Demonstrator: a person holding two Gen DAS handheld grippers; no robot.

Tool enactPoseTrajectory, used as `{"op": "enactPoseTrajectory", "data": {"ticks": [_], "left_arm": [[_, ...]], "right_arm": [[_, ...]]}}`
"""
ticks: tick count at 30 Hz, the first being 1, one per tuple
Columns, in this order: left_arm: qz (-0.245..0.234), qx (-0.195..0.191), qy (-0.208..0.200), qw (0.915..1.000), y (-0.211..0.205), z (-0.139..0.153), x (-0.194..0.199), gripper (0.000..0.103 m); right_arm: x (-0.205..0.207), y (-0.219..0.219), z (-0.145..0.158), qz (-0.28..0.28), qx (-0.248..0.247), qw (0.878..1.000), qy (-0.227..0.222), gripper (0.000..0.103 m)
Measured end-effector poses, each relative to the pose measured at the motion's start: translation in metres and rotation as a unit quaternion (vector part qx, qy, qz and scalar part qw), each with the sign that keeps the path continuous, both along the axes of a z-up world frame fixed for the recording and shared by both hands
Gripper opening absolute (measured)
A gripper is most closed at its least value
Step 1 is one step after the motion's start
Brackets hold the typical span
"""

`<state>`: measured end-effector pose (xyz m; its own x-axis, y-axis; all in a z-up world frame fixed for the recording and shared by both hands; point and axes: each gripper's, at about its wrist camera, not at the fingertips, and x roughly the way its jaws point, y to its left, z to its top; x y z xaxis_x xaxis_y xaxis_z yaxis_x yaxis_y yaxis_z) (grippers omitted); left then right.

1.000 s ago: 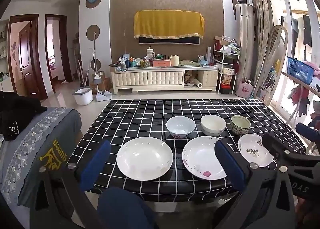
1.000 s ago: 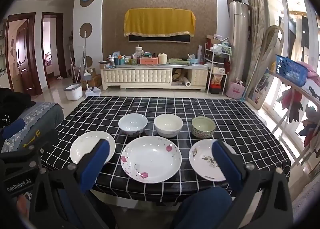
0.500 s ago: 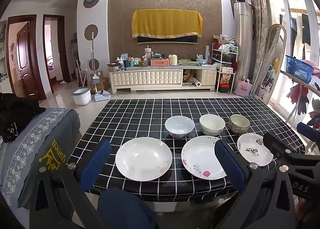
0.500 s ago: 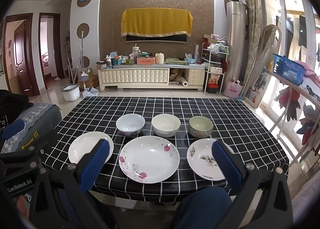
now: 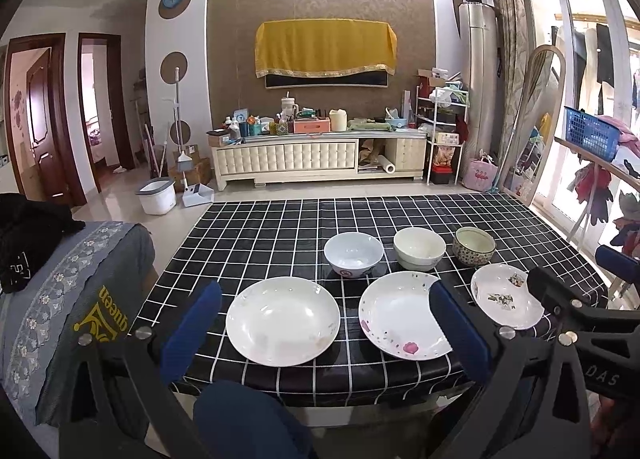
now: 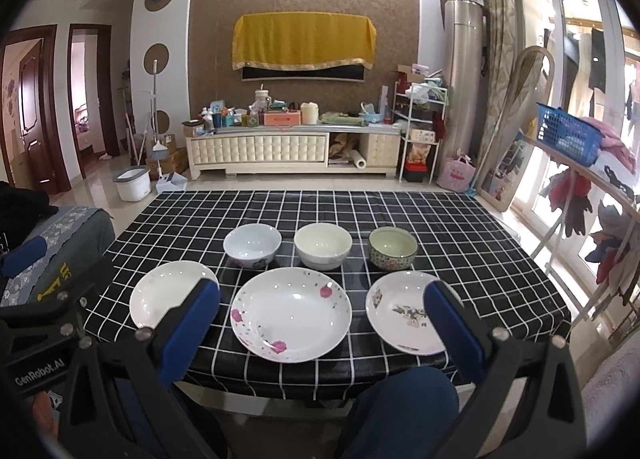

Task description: Organize plates and bowls

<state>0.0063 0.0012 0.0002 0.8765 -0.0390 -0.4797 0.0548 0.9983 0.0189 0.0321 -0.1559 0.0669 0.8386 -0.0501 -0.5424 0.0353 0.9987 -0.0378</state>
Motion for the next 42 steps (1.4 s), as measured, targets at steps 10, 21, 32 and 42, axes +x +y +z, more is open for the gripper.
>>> {"op": "enactPoseTrajectory", "data": {"ticks": [10, 21, 32, 42], "left_arm": [[0.003, 0.0, 0.0, 1.0, -0.0004, 0.0011, -0.0019, 0.103], [0.005, -0.001, 0.001, 1.0, -0.0013, 0.0006, -0.0037, 0.103], [0.005, -0.002, 0.003, 1.0, -0.001, -0.0007, -0.0039, 0.103], [0.006, -0.006, 0.005, 0.9999, -0.0002, 0.0001, -0.0046, 0.103]], "right_arm": [[0.0, 0.0001, 0.003, 0.001, -0.001, 1.0, -0.003, 0.103], [-0.0002, 0.0004, 0.0019, 0.002, -0.001, 1.0, 0.002, 0.103], [-0.0007, 0.0011, 0.0018, 0.003, -0.002, 1.0, 0.006, 0.103], [-0.0009, 0.0008, 0.0012, 0.004, -0.002, 1.0, 0.008, 0.103]]}}
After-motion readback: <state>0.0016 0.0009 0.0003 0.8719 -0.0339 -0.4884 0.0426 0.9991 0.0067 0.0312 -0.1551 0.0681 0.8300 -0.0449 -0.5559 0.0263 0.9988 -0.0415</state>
